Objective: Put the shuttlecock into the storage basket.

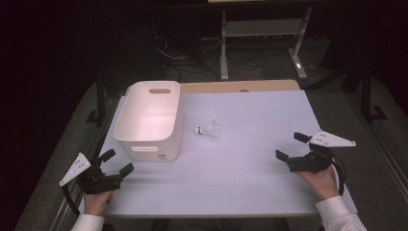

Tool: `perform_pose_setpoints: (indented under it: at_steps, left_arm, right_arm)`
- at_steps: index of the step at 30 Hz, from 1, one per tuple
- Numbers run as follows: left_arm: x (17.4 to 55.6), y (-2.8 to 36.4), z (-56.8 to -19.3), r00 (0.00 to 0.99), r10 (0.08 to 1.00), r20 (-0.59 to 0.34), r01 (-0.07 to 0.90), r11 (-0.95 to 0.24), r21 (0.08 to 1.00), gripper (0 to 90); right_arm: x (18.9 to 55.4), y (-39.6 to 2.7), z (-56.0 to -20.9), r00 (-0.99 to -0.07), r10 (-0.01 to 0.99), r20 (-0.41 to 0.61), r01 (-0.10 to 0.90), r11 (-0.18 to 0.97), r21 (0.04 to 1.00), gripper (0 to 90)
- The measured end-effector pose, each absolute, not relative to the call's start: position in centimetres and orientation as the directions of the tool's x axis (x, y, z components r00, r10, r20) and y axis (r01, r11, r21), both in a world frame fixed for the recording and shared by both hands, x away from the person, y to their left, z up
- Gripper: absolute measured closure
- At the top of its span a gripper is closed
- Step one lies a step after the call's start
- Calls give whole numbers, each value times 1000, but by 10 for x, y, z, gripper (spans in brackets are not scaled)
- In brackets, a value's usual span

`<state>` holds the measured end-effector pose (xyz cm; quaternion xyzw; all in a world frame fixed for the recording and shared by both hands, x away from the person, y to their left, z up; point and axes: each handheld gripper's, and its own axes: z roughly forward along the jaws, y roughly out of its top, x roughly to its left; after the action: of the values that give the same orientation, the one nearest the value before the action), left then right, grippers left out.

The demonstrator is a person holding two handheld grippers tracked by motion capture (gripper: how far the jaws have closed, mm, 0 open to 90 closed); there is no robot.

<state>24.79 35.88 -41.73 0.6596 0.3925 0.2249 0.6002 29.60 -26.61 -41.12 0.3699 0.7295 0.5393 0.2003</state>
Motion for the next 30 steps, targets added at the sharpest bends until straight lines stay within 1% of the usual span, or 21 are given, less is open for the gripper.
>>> perform_pose_setpoints:
  at_steps: [5,16,21,26,27,28,29,30]
  left_arm:
    - [247,358,-417,593,786,-175,244,32,969,0]
    - [247,357,-417,590,788,-176,245,32,969,0]
    - [247,357,-417,591,787,-176,246,32,969,0]
    - [247,357,-417,590,788,-177,251,29,968,0]
    - [247,357,-417,590,788,-176,253,27,967,0]
    - [247,357,-417,590,788,-176,252,28,967,0]
    - [247,357,-417,589,788,-177,252,29,967,0]
    - [247,357,-417,589,788,-177,252,29,967,0]
  right_arm:
    - [296,-264,-412,-648,755,104,329,154,932,0]
    - [293,-260,-406,-655,750,89,308,158,938,0]
    - [294,-256,-399,-666,743,64,305,193,933,0]
    - [296,-253,-394,-673,737,60,311,209,927,0]
    - [297,-252,-393,-678,733,52,298,209,931,0]
    - [296,-251,-392,-676,734,57,311,214,926,0]
    - [298,-250,-391,-682,730,50,299,216,930,0]
    - [298,-250,-390,-681,730,54,310,221,925,0]
